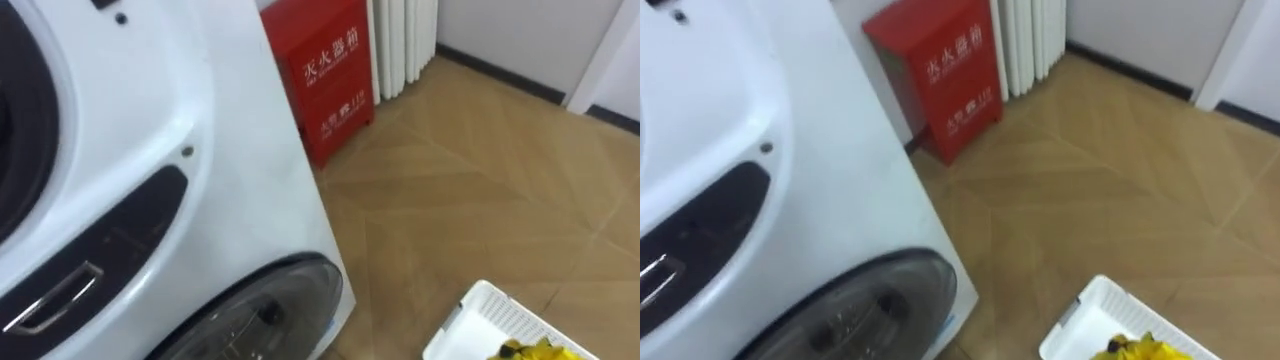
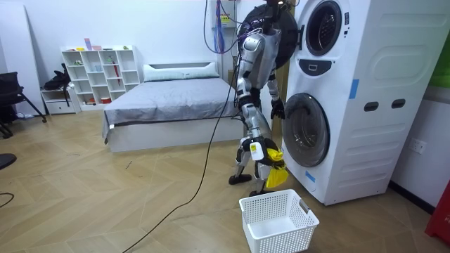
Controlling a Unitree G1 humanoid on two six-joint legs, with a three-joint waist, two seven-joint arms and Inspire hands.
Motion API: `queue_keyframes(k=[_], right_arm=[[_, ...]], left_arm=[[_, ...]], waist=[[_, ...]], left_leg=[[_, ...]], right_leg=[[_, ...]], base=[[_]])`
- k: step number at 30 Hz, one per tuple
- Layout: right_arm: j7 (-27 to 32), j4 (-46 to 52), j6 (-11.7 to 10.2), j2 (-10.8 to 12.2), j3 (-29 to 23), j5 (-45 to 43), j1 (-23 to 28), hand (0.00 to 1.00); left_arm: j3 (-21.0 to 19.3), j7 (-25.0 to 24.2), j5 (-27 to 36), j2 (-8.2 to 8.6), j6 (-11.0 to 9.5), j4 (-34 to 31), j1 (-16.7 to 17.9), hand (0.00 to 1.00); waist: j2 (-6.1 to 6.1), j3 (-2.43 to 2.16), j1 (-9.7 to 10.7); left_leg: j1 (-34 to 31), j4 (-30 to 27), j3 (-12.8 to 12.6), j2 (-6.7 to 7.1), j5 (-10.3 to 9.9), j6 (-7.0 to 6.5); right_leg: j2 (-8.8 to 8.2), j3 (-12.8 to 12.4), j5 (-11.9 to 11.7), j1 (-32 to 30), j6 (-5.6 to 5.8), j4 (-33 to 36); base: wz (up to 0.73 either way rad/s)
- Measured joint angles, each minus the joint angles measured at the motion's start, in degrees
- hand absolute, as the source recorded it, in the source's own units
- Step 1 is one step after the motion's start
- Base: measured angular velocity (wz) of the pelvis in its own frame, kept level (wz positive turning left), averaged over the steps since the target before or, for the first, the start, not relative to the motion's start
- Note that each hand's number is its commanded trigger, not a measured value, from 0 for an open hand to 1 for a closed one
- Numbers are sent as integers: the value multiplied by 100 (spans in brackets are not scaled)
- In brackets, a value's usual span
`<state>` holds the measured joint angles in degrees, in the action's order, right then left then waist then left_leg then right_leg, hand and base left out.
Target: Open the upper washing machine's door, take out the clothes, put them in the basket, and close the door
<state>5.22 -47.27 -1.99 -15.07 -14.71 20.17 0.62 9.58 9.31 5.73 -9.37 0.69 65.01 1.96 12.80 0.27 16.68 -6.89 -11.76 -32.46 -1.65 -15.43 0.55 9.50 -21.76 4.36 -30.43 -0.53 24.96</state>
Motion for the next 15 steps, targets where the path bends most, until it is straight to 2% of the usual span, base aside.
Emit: queue_keyframes(k=[5, 7, 10, 15], right_arm=[[-19, -193, -57, -101, 243, 325, -70, 0], [-43, -247, -57, -104, 345, 506, -73, 0], [-97, -387, -59, -104, 386, 527, -114, 0], [-281, -423, -125, -106, 434, 530, -122, 0]], left_arm=[[265, 123, 47, 20, -77, 14, -18, 0], [390, 124, 53, 35, -81, 12, -28, 0], [393, 124, 156, 81, -96, 22, -45, 0], [397, 123, 155, 108, -139, 28, -49, 0]], waist=[[26, -3, -15], [28, 0, -15], [23, 4, -8], [-57, 30, -1]], left_leg=[[-49, 30, 28, 33, 1, -24], [-54, 34, 62, 36, 2, -28], [-55, 35, 123, 39, 4, -27], [-51, 42, 204, 42, 11, -29]], right_leg=[[-48, 29, -17, -56, 15, 73], [-57, 64, -43, -51, -23, 71], [-107, 153, -57, -53, -62, 89], [-157, 301, 12, -41, -85, 144]], base=[[4], [8], [9], [9]])
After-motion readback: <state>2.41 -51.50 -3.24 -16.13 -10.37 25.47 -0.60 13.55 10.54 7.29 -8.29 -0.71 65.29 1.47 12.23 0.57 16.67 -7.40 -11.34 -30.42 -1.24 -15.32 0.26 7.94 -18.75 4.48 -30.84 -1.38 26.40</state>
